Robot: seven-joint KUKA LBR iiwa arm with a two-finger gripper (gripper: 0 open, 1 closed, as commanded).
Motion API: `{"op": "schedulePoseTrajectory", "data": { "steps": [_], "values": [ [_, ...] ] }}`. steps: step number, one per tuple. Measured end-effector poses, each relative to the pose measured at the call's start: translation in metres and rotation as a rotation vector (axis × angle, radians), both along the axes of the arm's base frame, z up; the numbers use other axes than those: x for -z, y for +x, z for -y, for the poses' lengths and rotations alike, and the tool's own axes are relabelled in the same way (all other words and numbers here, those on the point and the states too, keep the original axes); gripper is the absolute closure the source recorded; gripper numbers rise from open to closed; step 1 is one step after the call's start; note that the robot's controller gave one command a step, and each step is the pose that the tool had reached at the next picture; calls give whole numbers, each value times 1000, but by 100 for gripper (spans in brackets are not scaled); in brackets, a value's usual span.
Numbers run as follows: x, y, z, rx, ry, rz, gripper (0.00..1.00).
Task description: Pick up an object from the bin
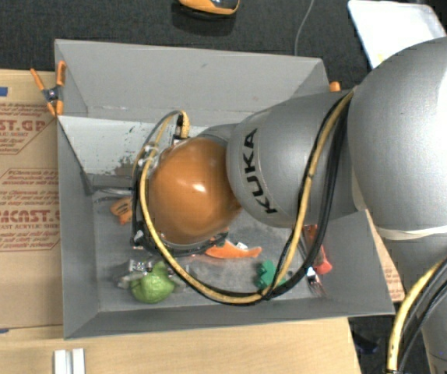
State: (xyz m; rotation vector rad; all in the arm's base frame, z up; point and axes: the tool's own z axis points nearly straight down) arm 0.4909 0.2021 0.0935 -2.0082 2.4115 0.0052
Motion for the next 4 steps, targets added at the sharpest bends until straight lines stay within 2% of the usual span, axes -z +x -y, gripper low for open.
{"op": "schedulePoseTrajectory", "data": {
  "steps": [1, 2, 3, 4],
  "values": [
    [0, 0, 0, -1, 0, 0, 100],
    [-76, 6, 9, -41, 3, -3, 100],
    [-42, -3, 20, -270, 3, -5, 100],
    [-74, 1, 12, -145, 6, -4, 100]
  ]
}}
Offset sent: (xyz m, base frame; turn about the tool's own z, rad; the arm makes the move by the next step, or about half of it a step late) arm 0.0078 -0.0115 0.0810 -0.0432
